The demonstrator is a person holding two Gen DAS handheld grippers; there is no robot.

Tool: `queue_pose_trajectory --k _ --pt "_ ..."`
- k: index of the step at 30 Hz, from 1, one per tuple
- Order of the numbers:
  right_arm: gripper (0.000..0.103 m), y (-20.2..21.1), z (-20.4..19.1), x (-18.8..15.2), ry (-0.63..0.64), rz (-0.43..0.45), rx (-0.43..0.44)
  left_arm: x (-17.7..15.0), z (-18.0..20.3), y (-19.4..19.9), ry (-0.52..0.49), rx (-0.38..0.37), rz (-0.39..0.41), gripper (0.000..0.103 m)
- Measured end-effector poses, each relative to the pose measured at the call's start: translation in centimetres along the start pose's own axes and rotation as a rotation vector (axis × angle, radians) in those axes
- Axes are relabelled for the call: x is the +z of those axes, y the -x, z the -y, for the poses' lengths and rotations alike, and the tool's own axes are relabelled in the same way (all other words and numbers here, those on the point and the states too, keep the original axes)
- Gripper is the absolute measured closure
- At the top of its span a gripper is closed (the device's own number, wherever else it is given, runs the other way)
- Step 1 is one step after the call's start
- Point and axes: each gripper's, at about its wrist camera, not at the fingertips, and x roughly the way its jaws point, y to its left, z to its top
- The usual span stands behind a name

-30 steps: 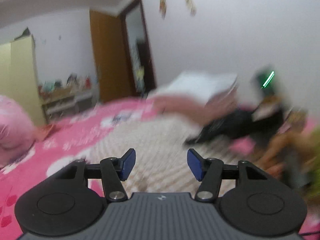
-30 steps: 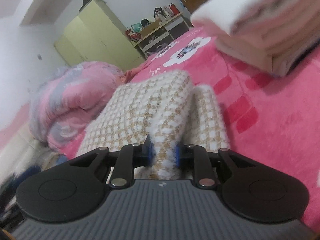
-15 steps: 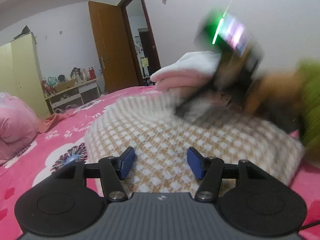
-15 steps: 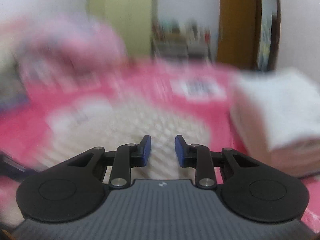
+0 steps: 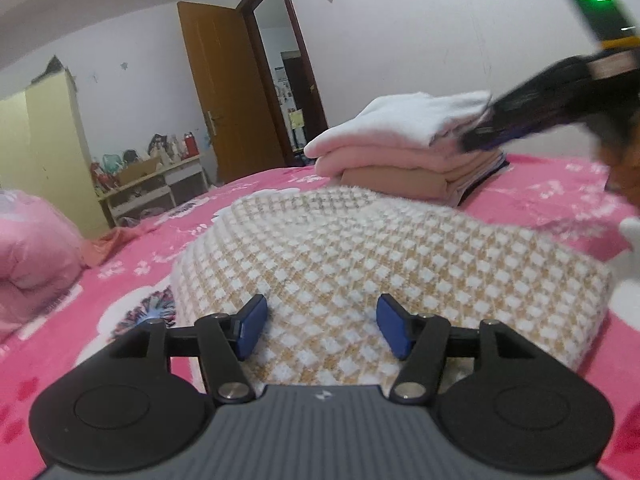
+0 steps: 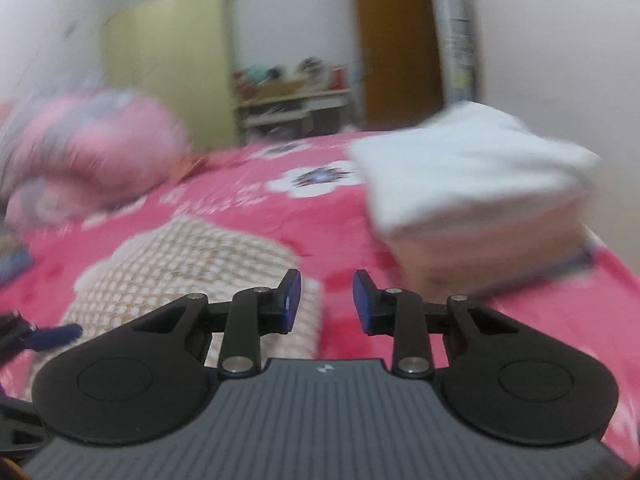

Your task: Fold clothes

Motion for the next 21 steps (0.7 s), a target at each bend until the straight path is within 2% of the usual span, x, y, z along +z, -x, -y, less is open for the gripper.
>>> queue_pose_trajectory --k 4,6,7,8,10,11,13,14,17,19,21 --pt "0.075 2.3 3.6 -4.7 -0.231 -0.027 -0.001 -0.2 3.5 0.5 -0.204 0.119 0.022 0.042" --pt "0.075 3.0 4.5 -7.2 -0.331 -0.046 0.019 0.0 4.2 1.0 -0.270 0.135 0.028 0.046" --pt "0.075 3.3 4.8 -8.1 -0.379 -0.046 0.038 0.3 4.1 1.5 -0.269 0.126 0.023 0.047" --pt "0.074 3.7 5.1 -9.0 -0.426 -0.046 0.057 0.8 3.8 2.2 -0.242 0.101 0.024 0.046" --pt "0.072 4.7 5.9 -10.6 -0.510 -0.045 0.097 1.9 3.2 3.8 -0.179 0.007 0.076 0.043" --pt "0.072 5.1 6.2 -11.2 -0.549 -0.046 0.128 2.2 3.3 4.8 -0.170 -0.050 0.109 0.036" --pt "0.070 5.9 7.0 -12.3 -0.624 -0.047 0.188 2.6 5.0 6.2 -0.227 -0.162 0.138 0.029" --pt "0.066 6.2 7.2 -12.6 -0.652 -0.043 0.214 2.5 6.4 6.3 -0.282 -0.204 0.125 0.026" --pt "0.061 7.0 7.8 -13.3 -0.723 -0.027 0.271 1.3 10.4 5.1 -0.451 -0.203 0.070 0.028" --pt "0.060 7.3 8.2 -13.6 -0.751 -0.013 0.283 1.0 11.7 4.6 -0.478 -0.202 0.049 0.035" --pt "0.060 7.5 8.5 -14.0 -0.772 -0.004 0.293 1.3 11.9 4.5 -0.442 -0.208 0.039 0.047"
